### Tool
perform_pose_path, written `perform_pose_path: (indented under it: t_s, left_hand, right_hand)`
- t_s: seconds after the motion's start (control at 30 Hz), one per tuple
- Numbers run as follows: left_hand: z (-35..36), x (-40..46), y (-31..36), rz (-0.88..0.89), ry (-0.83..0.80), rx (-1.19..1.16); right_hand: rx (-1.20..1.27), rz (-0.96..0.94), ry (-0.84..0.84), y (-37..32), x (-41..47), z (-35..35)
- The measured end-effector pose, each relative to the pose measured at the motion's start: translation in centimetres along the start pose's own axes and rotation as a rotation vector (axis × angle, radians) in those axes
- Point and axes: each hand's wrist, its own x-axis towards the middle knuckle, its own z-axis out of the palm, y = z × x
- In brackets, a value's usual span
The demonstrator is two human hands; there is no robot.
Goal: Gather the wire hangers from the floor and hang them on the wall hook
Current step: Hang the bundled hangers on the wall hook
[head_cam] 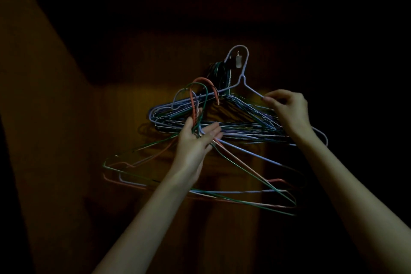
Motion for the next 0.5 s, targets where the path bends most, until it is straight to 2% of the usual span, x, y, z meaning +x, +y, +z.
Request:
perform_pose_path:
  t_s: [0.2,0.5]
  left_hand:
    - [0.1,1.2,0.0,0.027,0.003,0.018]
    - [0.2,2.8,0.0,0.017,0.012,-0.053]
  right_hand:
    - [-0.079,0.056,0.020,2.2,2.8,2.5]
    - [-0.058,0.070,-0.069,3.7,4.1,5.1]
